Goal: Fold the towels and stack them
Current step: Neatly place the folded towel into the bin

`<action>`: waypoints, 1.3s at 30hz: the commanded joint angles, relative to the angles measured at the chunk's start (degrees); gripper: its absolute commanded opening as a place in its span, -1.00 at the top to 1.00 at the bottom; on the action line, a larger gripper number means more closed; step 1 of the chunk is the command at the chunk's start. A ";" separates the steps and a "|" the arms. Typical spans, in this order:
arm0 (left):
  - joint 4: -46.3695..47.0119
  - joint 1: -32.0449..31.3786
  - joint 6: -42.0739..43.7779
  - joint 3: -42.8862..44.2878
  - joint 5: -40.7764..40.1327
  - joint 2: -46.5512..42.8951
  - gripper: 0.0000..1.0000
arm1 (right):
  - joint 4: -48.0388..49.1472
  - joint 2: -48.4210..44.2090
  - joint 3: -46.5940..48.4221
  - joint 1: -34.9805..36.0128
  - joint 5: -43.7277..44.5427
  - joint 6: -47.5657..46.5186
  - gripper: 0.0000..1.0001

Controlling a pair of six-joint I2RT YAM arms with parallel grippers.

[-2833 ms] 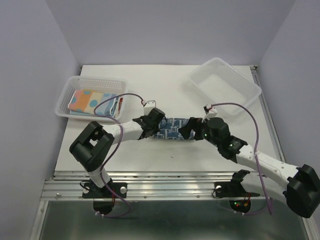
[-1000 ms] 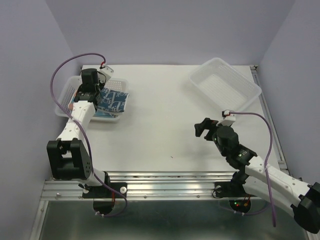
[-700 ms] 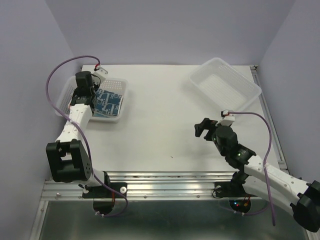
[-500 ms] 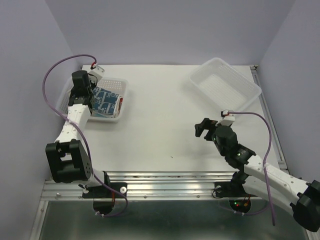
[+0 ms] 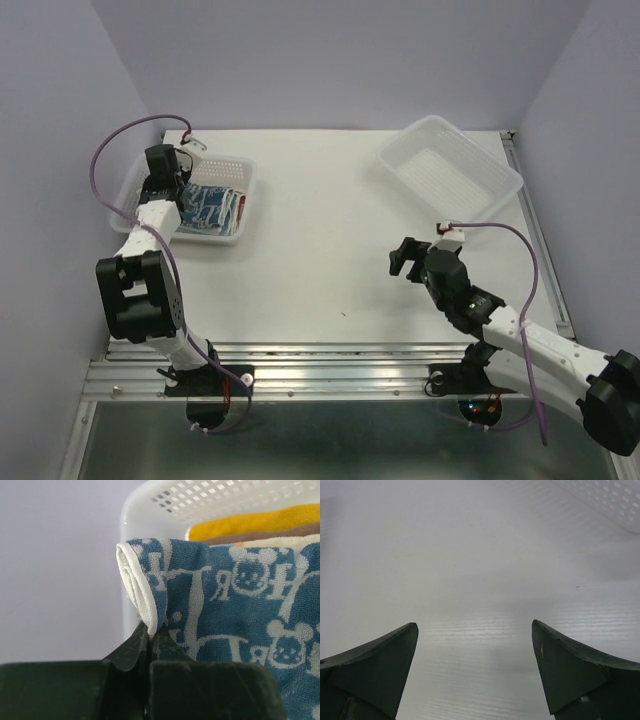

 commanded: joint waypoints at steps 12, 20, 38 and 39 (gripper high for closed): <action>-0.72 1.66 -4.49 6.90 -3.29 4.90 1.00 | 3.15 0.89 1.73 0.11 2.30 -0.79 -1.00; -0.10 1.84 -4.15 6.81 -4.16 4.64 1.00 | 2.89 1.24 2.17 0.11 1.77 -0.79 -1.00; -12.40 -0.53 -16.18 23.32 4.97 -3.88 -0.98 | 2.62 -0.69 2.26 0.02 0.01 0.44 -1.00; -13.71 -1.67 -19.06 24.29 5.24 -4.76 -0.98 | 2.01 -0.87 2.52 0.11 -0.16 0.96 -1.00</action>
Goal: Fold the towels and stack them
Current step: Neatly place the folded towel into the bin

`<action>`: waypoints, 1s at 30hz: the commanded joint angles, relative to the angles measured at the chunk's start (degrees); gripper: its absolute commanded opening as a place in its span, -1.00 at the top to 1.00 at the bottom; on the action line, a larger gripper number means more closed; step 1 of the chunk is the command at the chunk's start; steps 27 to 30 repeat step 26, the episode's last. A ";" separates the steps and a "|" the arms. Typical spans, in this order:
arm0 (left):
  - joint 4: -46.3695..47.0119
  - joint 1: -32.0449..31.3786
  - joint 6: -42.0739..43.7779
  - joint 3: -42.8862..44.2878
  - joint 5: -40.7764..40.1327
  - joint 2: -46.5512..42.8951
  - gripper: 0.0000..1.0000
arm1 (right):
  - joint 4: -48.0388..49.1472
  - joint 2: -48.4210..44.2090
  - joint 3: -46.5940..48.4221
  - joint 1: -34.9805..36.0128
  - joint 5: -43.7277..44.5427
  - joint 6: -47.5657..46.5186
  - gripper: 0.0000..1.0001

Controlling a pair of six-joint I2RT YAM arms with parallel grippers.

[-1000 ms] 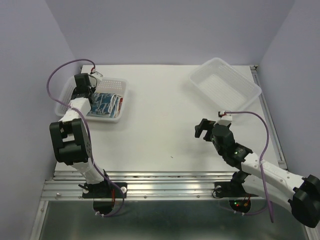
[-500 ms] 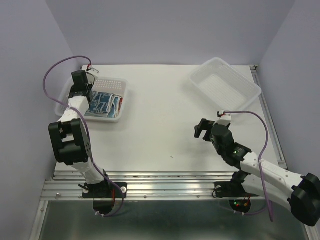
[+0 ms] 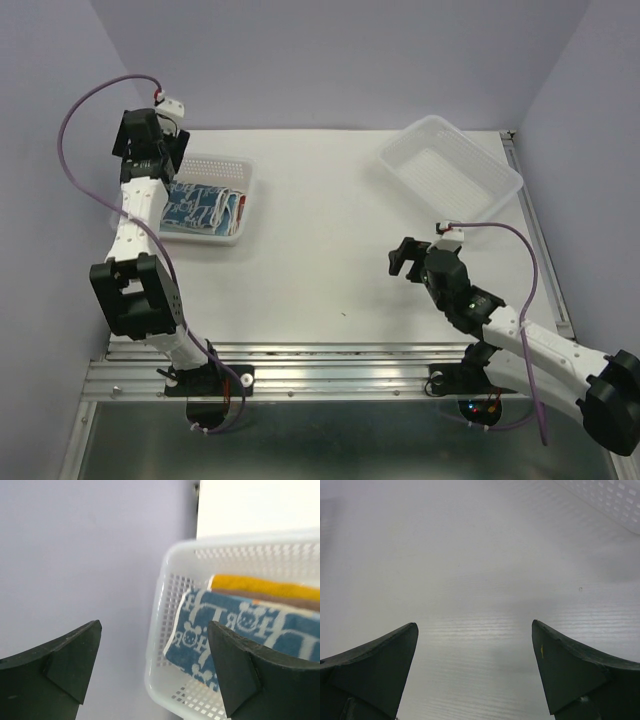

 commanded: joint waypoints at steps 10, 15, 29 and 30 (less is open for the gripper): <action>-3.06 -22.69 -36.05 14.71 5.24 -11.86 -0.97 | -3.90 -2.10 5.95 0.02 1.85 7.40 -1.00; 2.19 -32.00 -51.90 -6.56 2.26 -25.11 -0.98 | -10.75 -5.69 6.49 0.11 3.61 11.71 -1.00; 9.61 -37.56 -60.34 -34.69 -4.33 -44.21 -0.98 | -6.89 -16.51 0.50 0.02 2.04 10.83 -1.00; 9.61 -37.56 -60.34 -34.69 -4.33 -44.21 -0.98 | -6.89 -16.51 0.50 0.02 2.04 10.83 -1.00</action>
